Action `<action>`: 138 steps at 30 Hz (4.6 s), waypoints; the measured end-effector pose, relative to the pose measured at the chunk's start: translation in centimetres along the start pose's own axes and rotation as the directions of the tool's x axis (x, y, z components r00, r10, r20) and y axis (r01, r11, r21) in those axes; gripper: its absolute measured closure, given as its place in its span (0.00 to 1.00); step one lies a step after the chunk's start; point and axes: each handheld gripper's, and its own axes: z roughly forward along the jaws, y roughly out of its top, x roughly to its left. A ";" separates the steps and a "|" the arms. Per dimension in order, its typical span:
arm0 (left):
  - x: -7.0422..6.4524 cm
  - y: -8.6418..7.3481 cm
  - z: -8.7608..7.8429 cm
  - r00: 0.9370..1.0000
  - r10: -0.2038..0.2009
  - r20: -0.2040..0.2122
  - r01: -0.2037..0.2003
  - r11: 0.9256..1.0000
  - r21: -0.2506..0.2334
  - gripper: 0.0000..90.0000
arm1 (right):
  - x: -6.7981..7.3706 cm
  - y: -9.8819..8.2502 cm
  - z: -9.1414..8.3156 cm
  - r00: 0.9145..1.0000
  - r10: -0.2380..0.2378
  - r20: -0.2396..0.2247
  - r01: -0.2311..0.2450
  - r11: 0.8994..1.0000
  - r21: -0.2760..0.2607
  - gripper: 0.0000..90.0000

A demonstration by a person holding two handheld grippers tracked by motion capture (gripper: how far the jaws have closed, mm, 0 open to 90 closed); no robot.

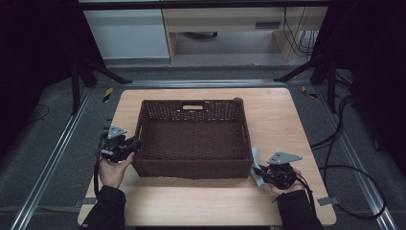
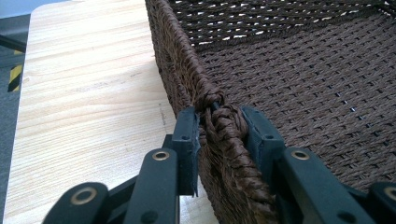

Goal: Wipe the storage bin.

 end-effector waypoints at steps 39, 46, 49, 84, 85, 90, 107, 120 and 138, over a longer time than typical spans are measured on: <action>0.0 0.0 0.0 1.000 0.003 -0.003 -0.003 1.000 -0.002 0.75 | 2.5 1.4 -4.1 0.999 -0.035 0.001 0.035 0.992 -0.122 0.91; 0.0 0.0 0.0 1.000 0.004 -0.004 -0.004 1.000 -0.002 0.75 | 2.2 -0.5 -1.6 1.000 -0.006 -0.011 0.006 1.000 -0.006 0.91; 0.0 0.0 0.0 1.000 0.004 -0.005 -0.004 1.000 -0.002 0.75 | 1.9 -1.2 -0.7 1.000 0.012 -0.013 -0.012 0.999 0.035 0.91; 0.0 0.0 0.0 1.000 0.010 -0.006 -0.010 1.000 -0.003 0.74 | -5.8 -4.3 -3.1 0.922 0.209 0.325 -0.226 0.974 0.015 0.74; 0.0 0.0 0.0 1.000 0.010 -0.006 -0.010 1.000 -0.003 0.74 | -5.8 -4.3 -3.2 0.922 0.209 0.326 -0.223 0.975 0.008 0.72; 0.0 0.0 0.0 1.000 0.011 -0.005 -0.011 1.000 -0.003 0.74 | -5.8 -3.9 -3.7 0.918 0.208 0.338 -0.209 0.977 -0.035 0.66; 0.0 0.0 0.0 1.000 0.018 0.002 -0.018 1.000 0.004 0.76 | -3.9 0.7 -5.0 0.950 0.178 0.259 -0.139 0.977 -0.161 0.66; 0.0 0.1 0.0 1.000 0.014 0.008 -0.014 1.000 0.008 0.76 | -2.4 5.9 -3.4 0.976 0.162 0.145 -0.126 0.965 -0.232 0.69; 0.3 0.1 0.0 1.000 0.011 0.007 -0.011 1.000 -0.004 0.66 | -2.5 7.2 0.8 0.981 0.149 0.124 -0.128 0.978 -0.166 0.76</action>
